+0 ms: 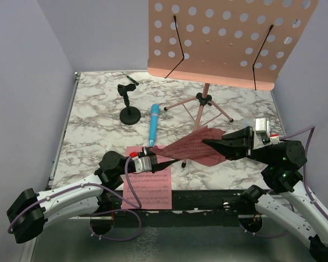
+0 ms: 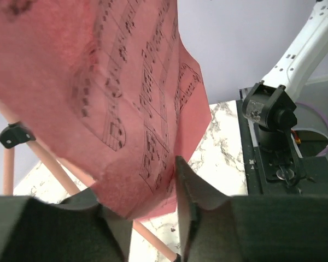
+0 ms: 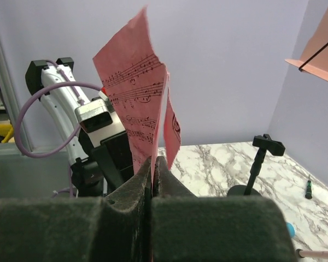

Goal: Set up the instrument practice props

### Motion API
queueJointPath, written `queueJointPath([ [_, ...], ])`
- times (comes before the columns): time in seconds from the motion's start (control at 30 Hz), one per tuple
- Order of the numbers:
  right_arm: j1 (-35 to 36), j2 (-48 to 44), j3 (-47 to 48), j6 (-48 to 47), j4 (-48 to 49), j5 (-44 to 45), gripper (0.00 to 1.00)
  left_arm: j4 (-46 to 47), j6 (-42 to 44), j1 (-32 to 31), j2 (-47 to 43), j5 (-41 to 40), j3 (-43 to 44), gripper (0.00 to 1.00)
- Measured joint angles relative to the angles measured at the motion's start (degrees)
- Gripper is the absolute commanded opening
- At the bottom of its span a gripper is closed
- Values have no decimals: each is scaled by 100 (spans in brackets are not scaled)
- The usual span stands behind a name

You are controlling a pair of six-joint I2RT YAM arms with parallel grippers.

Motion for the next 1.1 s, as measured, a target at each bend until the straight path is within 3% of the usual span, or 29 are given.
queueJointPath([
  [0.13, 0, 7, -42, -11, -7, 136, 1, 31, -101, 0, -144, -238, -55, 6],
  [0.2, 0, 22, -44, -28, -7, 184, 1, 31, -177, 0, -170, -422, -72, 0],
  [0.6, 0, 74, -173, -258, -44, 452, 1, -76, -769, 0, -4, -1644, -28, 0],
  [0.87, 0, -17, -387, -367, -42, 511, 1, -273, -1731, 0, 24, -2789, 144, 1],
  [0.93, 0, 11, -387, -367, -42, 522, 1, -280, -1829, 0, 0, -2905, 146, 15],
  [1.03, 0, 57, -387, -365, -39, 570, 1, -337, -1821, 0, -55, -2973, 146, 45],
  [1.1, 0, 83, -387, -363, -39, 616, 1, -378, -1755, 0, -116, -2975, 146, 60],
])
